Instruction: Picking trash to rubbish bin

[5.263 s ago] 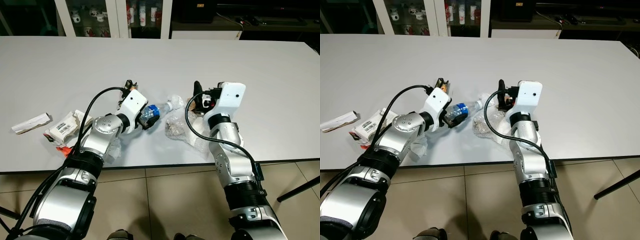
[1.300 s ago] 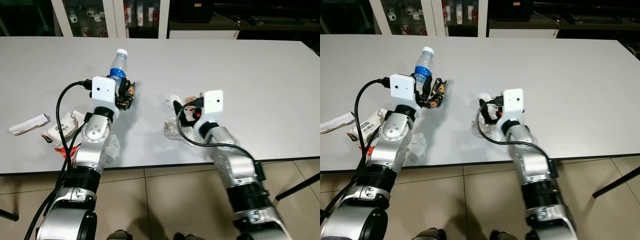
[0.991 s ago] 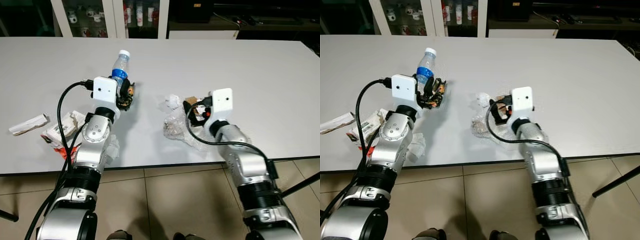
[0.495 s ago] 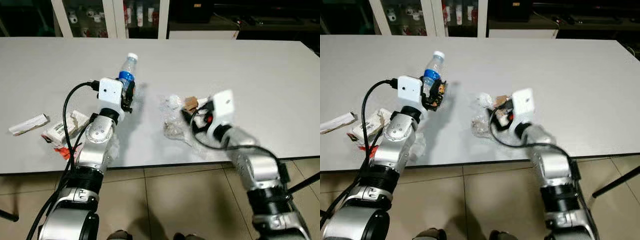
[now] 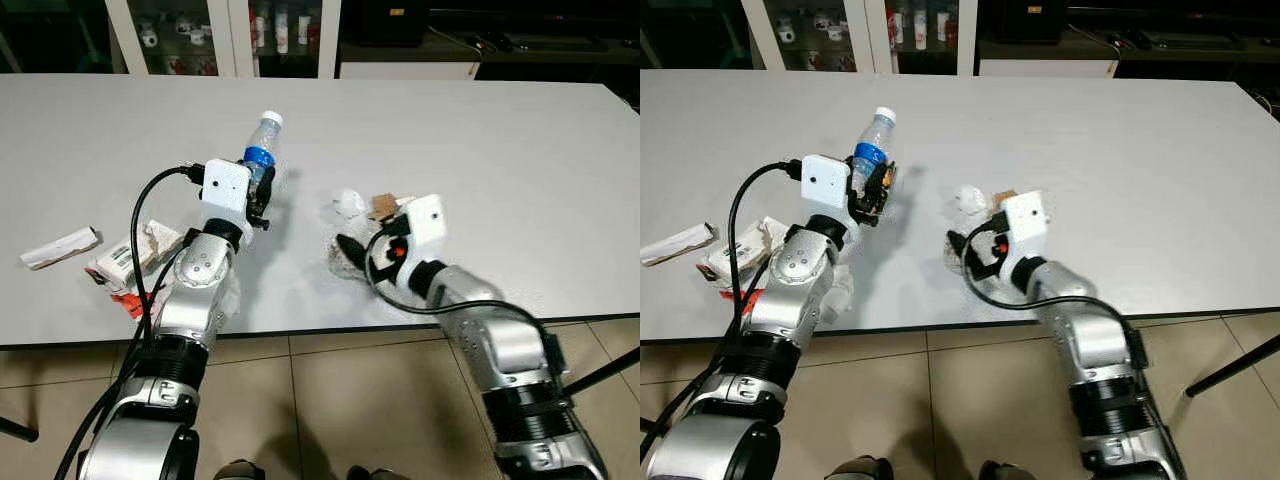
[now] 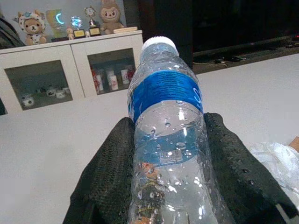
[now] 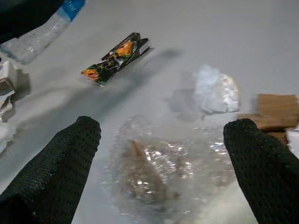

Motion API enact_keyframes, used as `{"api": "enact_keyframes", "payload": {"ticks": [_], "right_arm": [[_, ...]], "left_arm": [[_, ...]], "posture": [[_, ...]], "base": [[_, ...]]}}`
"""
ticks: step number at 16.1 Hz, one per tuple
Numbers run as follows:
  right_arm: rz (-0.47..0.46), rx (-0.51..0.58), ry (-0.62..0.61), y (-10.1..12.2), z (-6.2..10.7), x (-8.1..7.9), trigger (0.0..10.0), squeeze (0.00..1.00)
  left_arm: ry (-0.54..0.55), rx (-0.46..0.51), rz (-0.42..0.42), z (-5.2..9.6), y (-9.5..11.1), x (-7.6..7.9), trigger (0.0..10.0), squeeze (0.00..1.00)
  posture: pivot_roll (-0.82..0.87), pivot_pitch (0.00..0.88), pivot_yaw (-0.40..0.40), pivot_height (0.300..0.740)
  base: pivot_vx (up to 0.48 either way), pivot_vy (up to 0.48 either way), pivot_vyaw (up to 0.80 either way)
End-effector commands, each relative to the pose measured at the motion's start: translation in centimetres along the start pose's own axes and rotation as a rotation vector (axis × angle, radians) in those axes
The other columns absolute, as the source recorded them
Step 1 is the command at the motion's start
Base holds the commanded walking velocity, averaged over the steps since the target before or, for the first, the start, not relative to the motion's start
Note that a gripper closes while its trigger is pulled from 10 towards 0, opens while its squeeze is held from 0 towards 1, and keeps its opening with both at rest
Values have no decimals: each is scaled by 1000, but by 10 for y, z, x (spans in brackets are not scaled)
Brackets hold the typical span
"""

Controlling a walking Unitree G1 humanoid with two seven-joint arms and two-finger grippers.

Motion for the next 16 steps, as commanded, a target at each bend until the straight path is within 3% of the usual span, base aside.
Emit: {"api": "enact_keyframes", "payload": {"ticks": [1, 5, 11, 16], "right_arm": [[12, -30, -25, -14, 0, 5, 10000, 0], [5, -41, -68, -29, -6, 8, 10000, 0], [29, 3, -60, -27, -11, 2, 10000, 0], [31, -65, -72, -50, -14, 4, 10000, 0]], "left_arm": [[-14, 14, -1, 0, 4, 2, 10000, 0], [-22, 18, -11, 0, 6, 6, 10000, 0], [-25, 23, -18, -1, 8, 9, 10000, 0], [-27, 18, -28, 0, 6, 11, 10000, 0]], "posture": [[-24, 59, -45, 740], [-15, 55, -41, 740], [-13, 64, -49, 740], [-7, 70, -53, 740]], "base": [[0, 0, 0], [0, 0, 0], [0, 0, 0], [0, 0, 0]]}}
Point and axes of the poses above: a point about 5 cm out from each wrist's last joint towards the gripper, its own z axis pointing back from the gripper into the wrist, its own y axis along the axis of the wrist's last joint, x = y × z, the point moved 5 cm from there along -z, pointing out of the wrist towards the gripper, and after that the axes turned 13 degrees about -z, right-handed, at the moved point
